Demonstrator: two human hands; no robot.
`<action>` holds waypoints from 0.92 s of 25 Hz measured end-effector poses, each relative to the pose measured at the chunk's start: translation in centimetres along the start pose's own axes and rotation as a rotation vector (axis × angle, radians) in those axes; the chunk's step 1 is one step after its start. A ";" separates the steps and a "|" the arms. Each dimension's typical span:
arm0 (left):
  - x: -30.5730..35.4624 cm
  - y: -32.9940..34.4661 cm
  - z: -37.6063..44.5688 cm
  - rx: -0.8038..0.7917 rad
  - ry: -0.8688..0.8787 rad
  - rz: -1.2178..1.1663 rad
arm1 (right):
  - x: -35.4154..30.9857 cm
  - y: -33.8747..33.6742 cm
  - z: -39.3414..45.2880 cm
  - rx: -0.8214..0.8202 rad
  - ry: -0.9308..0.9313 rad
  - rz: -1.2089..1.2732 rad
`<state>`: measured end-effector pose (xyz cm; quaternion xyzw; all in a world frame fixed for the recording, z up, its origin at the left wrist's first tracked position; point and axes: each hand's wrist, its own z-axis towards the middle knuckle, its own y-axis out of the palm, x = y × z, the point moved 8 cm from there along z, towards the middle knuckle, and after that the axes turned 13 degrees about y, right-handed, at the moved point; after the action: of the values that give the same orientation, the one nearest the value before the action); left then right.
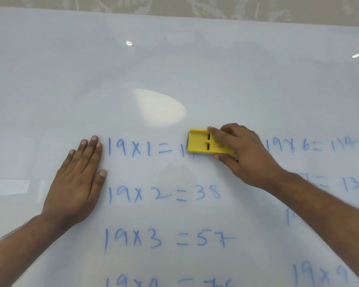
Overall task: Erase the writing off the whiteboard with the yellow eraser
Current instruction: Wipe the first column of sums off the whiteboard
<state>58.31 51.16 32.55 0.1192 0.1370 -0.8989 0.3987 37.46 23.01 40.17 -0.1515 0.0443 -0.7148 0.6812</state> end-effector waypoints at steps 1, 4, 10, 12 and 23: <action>0.0 0.0 0.0 -0.001 0.001 -0.001 | -0.6 0.4 0.3 0.006 0.009 0.018; 0.0 -0.1 0.0 -0.003 0.003 -0.005 | -1.8 1.8 -0.9 -0.015 -0.001 0.030; 0.0 -0.1 0.0 0.001 0.013 -0.001 | -0.2 0.7 -1.8 -0.026 -0.052 -0.029; 0.0 -0.1 0.0 0.000 0.016 0.003 | 0.1 0.4 -0.4 0.009 0.006 0.001; -0.1 -0.1 -0.3 -0.001 0.029 -0.001 | -1.0 1.7 -2.1 -0.076 -0.095 -0.043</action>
<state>58.31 51.38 32.33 0.1319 0.1435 -0.8973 0.3961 38.54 23.63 37.60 -0.2121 0.0358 -0.7192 0.6606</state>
